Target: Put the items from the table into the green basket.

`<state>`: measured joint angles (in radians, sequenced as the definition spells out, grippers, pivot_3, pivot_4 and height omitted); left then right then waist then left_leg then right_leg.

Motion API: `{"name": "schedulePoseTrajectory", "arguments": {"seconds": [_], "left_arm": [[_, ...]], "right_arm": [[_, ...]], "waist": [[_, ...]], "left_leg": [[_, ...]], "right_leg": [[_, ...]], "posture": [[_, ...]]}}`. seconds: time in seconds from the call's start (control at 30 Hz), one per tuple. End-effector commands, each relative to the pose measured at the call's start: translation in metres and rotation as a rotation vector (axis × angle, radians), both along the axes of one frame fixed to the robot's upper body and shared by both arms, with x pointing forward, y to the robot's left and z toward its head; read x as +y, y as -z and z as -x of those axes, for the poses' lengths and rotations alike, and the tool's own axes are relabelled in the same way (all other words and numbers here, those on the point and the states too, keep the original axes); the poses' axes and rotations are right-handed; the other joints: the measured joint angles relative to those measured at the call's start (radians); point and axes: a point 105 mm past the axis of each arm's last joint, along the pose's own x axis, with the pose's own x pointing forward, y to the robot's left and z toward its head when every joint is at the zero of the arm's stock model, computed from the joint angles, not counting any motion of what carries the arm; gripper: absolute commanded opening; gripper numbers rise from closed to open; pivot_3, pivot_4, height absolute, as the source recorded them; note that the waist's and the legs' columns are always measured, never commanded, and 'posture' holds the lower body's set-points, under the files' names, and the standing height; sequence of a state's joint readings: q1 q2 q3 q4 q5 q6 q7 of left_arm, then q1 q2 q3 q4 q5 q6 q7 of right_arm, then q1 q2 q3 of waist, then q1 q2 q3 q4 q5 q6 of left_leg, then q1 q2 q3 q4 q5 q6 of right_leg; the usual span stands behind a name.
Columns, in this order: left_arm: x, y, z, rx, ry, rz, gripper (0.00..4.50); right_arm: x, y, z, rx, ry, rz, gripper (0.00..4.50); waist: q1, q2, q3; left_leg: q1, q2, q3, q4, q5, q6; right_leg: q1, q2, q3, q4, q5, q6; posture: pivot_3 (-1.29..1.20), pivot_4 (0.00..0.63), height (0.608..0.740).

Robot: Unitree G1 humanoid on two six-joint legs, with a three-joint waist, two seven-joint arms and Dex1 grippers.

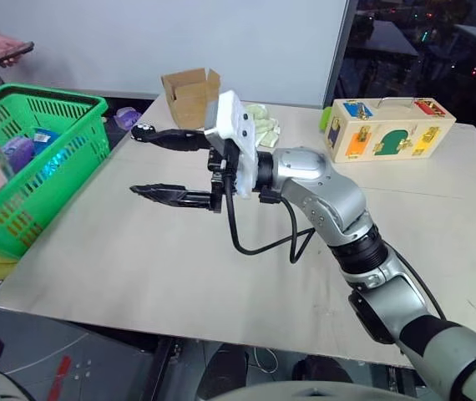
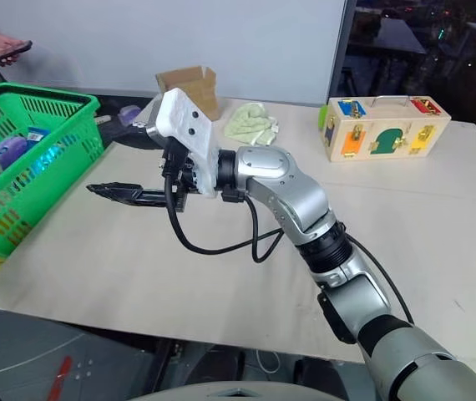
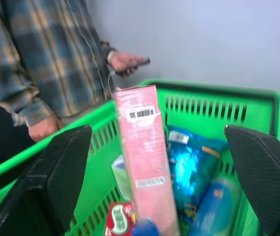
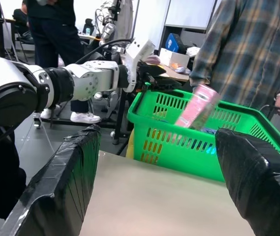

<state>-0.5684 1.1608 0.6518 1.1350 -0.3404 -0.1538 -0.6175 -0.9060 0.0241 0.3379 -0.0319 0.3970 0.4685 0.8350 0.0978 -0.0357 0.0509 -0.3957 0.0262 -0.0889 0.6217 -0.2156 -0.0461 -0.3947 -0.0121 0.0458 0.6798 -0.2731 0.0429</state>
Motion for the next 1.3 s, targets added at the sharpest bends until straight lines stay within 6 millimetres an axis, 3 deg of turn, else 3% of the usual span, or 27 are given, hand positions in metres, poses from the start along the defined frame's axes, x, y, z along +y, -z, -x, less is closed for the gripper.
{"name": "schedulePoseTrajectory", "arguments": {"seconds": [0.03, 0.3, 0.47, 0.63, 0.77, 0.93, 1.13, 1.3], "left_arm": [[-0.011, -0.016, 0.0, -0.101, 0.061, -0.038, 4.48], [-0.062, -0.022, -0.012, -0.179, 0.246, -0.039, 4.48], [-0.14, 0.01, -0.031, -0.057, 0.508, -0.022, 4.48], [-0.181, 0.037, -0.038, 0.026, 0.625, 0.022, 4.48], [-0.233, 0.058, -0.045, 0.097, 0.785, 0.05, 4.48], [-0.282, 0.073, -0.046, 0.175, 0.924, 0.046, 4.48], [-0.325, 0.086, -0.035, 0.267, 1.079, 0.071, 4.48], [-0.34, 0.096, -0.021, 0.329, 1.134, 0.084, 4.48]], "right_arm": [[-0.003, -0.012, 0.005, -0.035, 0.002, -0.041, 3.95], [-0.003, -0.01, 0.002, -0.025, 0.023, -0.048, 3.95], [-0.013, -0.006, -0.006, -0.02, 0.074, -0.035, 3.95], [-0.026, 0.001, -0.016, -0.017, 0.145, -0.015, 3.95], [-0.059, 0.016, -0.033, 0.004, 0.29, 0.032, 3.95], [-0.109, 0.039, -0.046, 0.037, 0.504, 0.109, 3.95], [-0.183, 0.071, -0.051, 0.101, 0.812, 0.208, 3.95], [-0.23, 0.09, -0.04, 0.136, 1.002, 0.283, 3.95]], "waist": [[-0.003, 0.0, 0.0], [-0.007, -0.001, -0.001], [-0.009, -0.001, -0.002], [-0.018, -0.001, -0.002], [-0.031, -0.001, -0.002], [-0.04, -0.002, -0.004], [-0.084, 0.003, -0.005], [-0.123, 0.006, -0.005]], "left_leg": [[0.0, 0.0, 0.0, 0.0, 0.0, 0.0], [0.0, 0.0, 0.0, 0.0, 0.001, -0.001], [0.001, 0.0, 0.001, 0.0, 0.001, -0.001], [0.001, 0.0, 0.0, 0.001, 0.001, -0.001], [0.001, 0.0, 0.001, 0.001, 0.001, -0.001], [0.001, -0.001, 0.001, 0.001, 0.001, -0.001], [0.001, -0.001, 0.002, 0.001, 0.001, -0.001], [0.002, -0.001, 0.005, 0.002, 0.001, 0.0]], "right_leg": [[0.0, 0.0, 0.0, 0.0, 0.0, 0.0], [0.0, 0.0, 0.0, 0.0, 0.001, -0.001], [0.001, 0.0, 0.001, 0.0, 0.001, -0.001], [0.001, 0.0, 0.001, 0.0, 0.001, -0.001], [0.002, 0.0, 0.001, 0.0, 0.001, -0.001], [0.002, -0.002, 0.003, -0.001, 0.001, -0.001], [0.002, -0.001, 0.004, 0.0, 0.001, -0.001], [0.002, -0.001, 0.007, -0.001, 0.001, -0.001]], "posture": [[0.2, 0.0, 0.74], [0.2, 0.0, 0.74], [0.18, 0.0, 0.74], [0.15, 0.0, 0.74], [0.11, 0.0, 0.74], [0.08, 0.0, 0.74], [0.03, 0.0, 0.74], [-0.02, 0.0, 0.74]]}}
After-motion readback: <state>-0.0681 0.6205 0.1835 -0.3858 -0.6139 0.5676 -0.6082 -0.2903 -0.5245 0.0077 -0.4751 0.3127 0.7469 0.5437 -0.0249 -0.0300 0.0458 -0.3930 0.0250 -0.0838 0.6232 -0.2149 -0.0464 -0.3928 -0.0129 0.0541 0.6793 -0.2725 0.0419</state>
